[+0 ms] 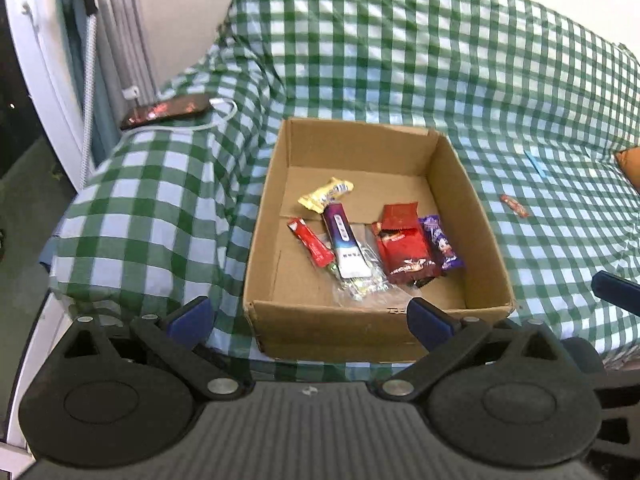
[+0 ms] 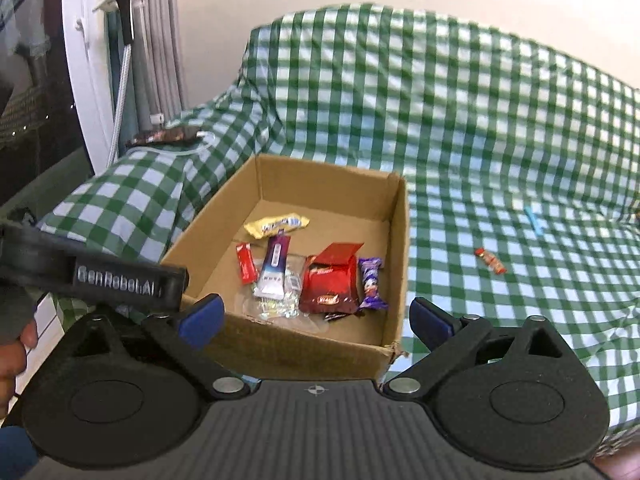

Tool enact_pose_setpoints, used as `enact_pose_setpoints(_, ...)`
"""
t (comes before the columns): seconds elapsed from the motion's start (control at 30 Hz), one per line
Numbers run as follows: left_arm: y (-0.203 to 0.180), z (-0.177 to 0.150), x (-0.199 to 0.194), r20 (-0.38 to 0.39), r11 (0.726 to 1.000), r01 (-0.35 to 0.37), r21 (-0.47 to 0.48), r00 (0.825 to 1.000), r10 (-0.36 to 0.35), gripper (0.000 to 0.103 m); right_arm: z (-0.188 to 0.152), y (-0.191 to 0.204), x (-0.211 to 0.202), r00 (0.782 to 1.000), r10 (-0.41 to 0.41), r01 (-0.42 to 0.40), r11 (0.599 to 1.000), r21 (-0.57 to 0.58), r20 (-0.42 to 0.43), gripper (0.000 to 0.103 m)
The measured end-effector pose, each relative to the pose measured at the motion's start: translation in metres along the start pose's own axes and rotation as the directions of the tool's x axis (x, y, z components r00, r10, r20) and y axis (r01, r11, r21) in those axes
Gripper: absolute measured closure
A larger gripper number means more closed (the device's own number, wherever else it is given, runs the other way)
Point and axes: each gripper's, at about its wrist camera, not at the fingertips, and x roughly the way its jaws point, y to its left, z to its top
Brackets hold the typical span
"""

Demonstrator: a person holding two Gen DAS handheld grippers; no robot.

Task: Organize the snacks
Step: 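Lift both tools away from the box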

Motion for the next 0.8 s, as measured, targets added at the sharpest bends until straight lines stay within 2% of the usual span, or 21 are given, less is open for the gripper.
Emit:
enact_pose_setpoints(0.3,0.000,-0.007,-0.025,0.053,1.000,-0.005,0.001,0.999,0.005,0.000,-0.006,0.007,-0.027,0.998,-0.009,0.009,1.000,-0.011,0.055,0.003)
enact_pose_setpoints(0.8,0.003,-0.010,-0.030,0.057,1.000,-0.003,-0.004,0.998,0.003,0.000,-0.007,0.016,-0.031,0.998,-0.019,0.020,1.000,-0.024,0.065,0.003)
